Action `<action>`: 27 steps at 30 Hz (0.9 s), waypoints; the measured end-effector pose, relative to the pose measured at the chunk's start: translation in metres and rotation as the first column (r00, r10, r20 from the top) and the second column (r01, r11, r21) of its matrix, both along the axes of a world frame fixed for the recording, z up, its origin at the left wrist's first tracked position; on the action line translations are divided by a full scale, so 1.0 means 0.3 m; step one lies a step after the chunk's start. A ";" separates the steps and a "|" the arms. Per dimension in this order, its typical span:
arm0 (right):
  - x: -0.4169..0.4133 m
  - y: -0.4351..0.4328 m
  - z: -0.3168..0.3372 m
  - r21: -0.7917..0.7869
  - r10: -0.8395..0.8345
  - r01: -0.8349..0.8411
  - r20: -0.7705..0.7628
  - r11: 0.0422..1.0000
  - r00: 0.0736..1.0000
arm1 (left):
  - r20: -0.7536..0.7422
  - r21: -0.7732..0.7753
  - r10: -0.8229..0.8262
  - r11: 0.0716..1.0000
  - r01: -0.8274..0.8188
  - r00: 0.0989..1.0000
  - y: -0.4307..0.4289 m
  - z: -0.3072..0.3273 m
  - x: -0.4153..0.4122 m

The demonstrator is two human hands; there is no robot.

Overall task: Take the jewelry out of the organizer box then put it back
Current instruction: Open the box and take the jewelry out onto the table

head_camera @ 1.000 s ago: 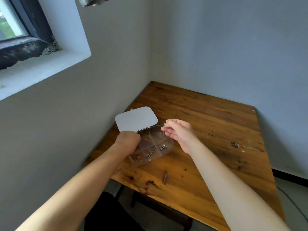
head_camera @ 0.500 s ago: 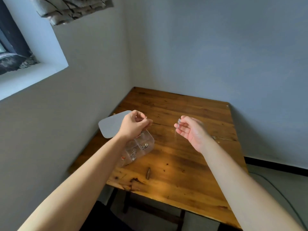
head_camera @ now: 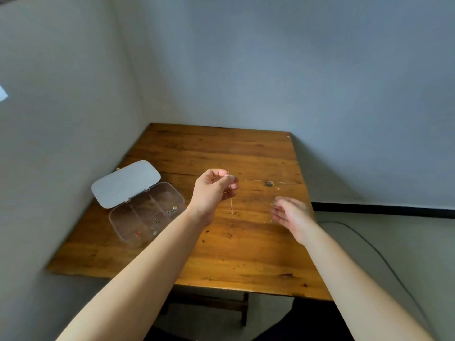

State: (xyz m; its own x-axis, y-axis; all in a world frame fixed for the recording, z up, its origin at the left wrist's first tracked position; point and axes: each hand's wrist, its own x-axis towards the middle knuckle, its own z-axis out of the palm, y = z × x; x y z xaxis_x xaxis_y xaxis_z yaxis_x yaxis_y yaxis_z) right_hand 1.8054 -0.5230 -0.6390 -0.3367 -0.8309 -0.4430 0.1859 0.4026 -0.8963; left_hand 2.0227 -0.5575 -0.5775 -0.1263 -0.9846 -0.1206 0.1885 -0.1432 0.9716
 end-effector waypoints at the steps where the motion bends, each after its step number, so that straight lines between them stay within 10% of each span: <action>1: -0.008 0.013 -0.022 0.022 0.003 -0.003 -0.026 1.000 1.000 | 0.021 0.025 -0.019 1.000 0.018 1.000 0.009 -0.036 -0.013; 5: -0.029 0.053 -0.089 0.071 0.047 -0.030 -0.245 0.997 0.968 | 0.348 0.086 -0.051 0.996 0.022 0.936 0.054 -0.206 -0.032; 9: -0.038 0.050 -0.122 0.104 0.153 -0.118 -0.459 0.988 0.875 | 0.856 -0.060 -0.017 0.989 0.133 0.516 0.077 -0.317 0.013; 15: -0.007 0.001 -0.112 0.312 0.352 -0.167 -0.773 0.935 0.529 | 0.942 -0.029 -0.094 0.934 0.357 0.322 0.070 -0.275 0.086; 20: 0.073 -0.052 -0.041 0.306 0.361 -0.212 -0.881 0.928 0.306 | 0.943 -0.168 0.050 0.925 0.340 0.330 0.070 -0.193 0.233; 24: 0.185 -0.091 0.001 0.246 0.358 -0.355 -0.887 0.902 0.293 | 0.912 -0.274 0.178 0.935 0.225 0.369 0.092 -0.144 0.373; 27: 0.300 -0.111 0.012 0.188 0.382 -0.490 -0.862 0.851 0.333 | 0.933 -0.307 0.270 0.942 0.136 0.238 0.120 -0.141 0.490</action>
